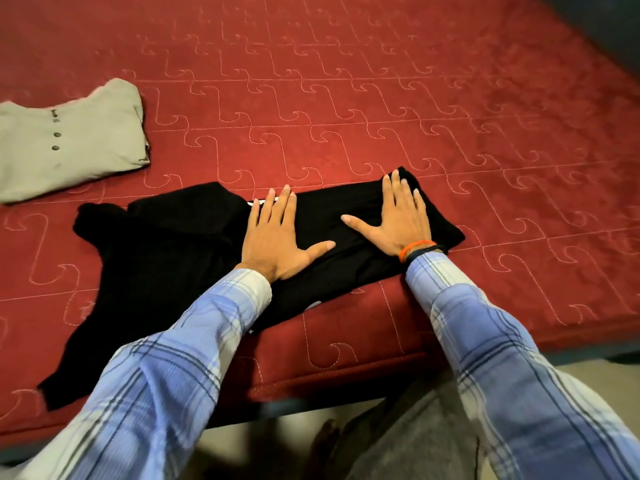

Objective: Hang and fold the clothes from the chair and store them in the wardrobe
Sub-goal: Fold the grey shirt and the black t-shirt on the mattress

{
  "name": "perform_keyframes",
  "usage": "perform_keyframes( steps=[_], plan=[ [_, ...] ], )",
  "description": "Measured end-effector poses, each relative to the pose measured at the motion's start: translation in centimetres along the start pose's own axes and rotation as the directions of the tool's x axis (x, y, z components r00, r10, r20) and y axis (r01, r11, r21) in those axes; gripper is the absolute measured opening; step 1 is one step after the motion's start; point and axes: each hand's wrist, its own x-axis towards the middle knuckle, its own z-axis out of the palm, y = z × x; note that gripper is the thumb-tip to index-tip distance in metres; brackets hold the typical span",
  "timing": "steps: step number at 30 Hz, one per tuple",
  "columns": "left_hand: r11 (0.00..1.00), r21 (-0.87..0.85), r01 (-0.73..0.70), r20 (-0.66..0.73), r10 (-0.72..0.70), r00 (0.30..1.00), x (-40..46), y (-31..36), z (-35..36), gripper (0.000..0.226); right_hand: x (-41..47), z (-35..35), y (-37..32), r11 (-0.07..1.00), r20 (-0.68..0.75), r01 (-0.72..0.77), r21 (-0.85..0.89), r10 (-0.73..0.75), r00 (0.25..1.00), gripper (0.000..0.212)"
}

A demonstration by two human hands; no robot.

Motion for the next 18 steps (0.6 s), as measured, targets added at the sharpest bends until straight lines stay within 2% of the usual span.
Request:
perform_keyframes(
  steps=[2,5,7,9,11,13,16,18],
  plan=[
    [0.999,-0.035,0.002,0.023,-0.001,1.000,-0.2,0.1,-0.7,0.113,-0.5,-0.7,-0.9,1.000,-0.026,0.000,-0.016,0.000,1.000,0.110],
    [0.977,-0.215,0.001,0.000,-0.001,1.000,-0.9,0.4,-1.4,0.092,-2.0,-1.2,-3.1,0.992,-0.163,0.120,-0.031,-0.123,0.979,0.080],
    [0.941,-0.337,-0.013,-0.082,-0.015,0.997,-2.5,0.0,-1.9,0.074,-3.3,-1.4,-5.0,0.978,-0.228,0.204,0.051,-0.187,0.955,0.061],
    [0.909,-0.414,-0.044,-0.203,-0.045,0.978,-4.0,-0.6,-2.3,0.055,-4.1,-1.7,-6.7,0.959,-0.222,0.232,0.162,-0.194,0.955,0.053],
    [0.868,-0.495,-0.038,-0.306,-0.134,0.942,-5.9,-1.9,-3.1,0.037,-4.7,-1.8,-9.0,0.934,-0.245,0.282,0.218,-0.227,0.943,0.048],
    [0.809,-0.587,0.006,-0.350,-0.261,0.900,-7.6,-3.6,-4.3,0.023,-4.8,-1.9,-11.7,0.900,-0.255,0.317,0.299,-0.245,0.936,0.042],
    [0.699,-0.706,0.114,-0.326,-0.464,0.824,-9.1,-6.4,-6.0,0.011,-4.6,-1.8,-15.9,0.835,-0.194,0.269,0.479,-0.199,0.961,0.038],
    [0.621,-0.756,0.206,-0.253,-0.568,0.783,-9.6,-8.4,-6.9,0.015,-4.5,-1.8,-18.7,0.793,-0.070,0.175,0.584,-0.165,0.984,0.046]
  ],
)
